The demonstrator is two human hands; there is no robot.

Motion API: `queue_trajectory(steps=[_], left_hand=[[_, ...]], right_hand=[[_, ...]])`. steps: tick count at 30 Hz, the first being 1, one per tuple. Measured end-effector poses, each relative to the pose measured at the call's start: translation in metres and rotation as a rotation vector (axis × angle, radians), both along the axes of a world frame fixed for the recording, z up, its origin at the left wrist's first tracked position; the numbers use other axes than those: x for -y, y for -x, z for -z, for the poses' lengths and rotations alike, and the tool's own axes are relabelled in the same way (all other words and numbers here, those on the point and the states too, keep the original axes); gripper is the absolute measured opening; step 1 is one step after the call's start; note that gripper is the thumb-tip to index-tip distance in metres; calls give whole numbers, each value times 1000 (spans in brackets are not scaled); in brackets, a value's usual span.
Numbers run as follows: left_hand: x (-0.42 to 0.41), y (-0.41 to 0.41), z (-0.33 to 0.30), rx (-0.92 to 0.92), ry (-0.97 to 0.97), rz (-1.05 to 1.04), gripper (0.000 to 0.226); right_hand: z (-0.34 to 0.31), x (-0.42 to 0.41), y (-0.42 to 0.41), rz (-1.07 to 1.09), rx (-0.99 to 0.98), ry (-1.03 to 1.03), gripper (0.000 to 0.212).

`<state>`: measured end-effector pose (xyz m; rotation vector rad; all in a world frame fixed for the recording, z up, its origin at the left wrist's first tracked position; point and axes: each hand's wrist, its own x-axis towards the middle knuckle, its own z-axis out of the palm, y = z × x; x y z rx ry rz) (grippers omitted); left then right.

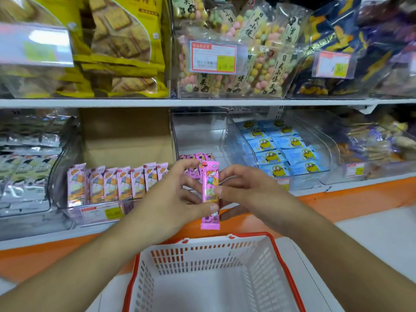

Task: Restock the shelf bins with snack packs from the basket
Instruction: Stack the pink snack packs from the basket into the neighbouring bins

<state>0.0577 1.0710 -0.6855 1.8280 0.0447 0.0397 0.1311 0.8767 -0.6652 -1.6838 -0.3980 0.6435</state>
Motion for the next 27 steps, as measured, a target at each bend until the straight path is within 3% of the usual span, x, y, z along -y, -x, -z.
queue_trajectory(steps=[4,11,17,20,23,27], left_hand=[[1,-3,2,59,-134,37,104],[0,-21,2,81,-356,7,98],[-1,-68,-20,23,-409,67,87],[1,-107,-24,79,-554,-12,87],[2,-152,-12,124,-810,-69,96],[7,-197,16,17,-929,-49,100]], right_hand=[[4,-4,-13,18,21,44,16],[12,-10,-33,60,22,81,14],[10,-2,-61,118,70,49,11],[11,10,-84,309,337,149,8],[22,27,-102,392,645,373,28],[37,36,-109,278,711,464,46]])
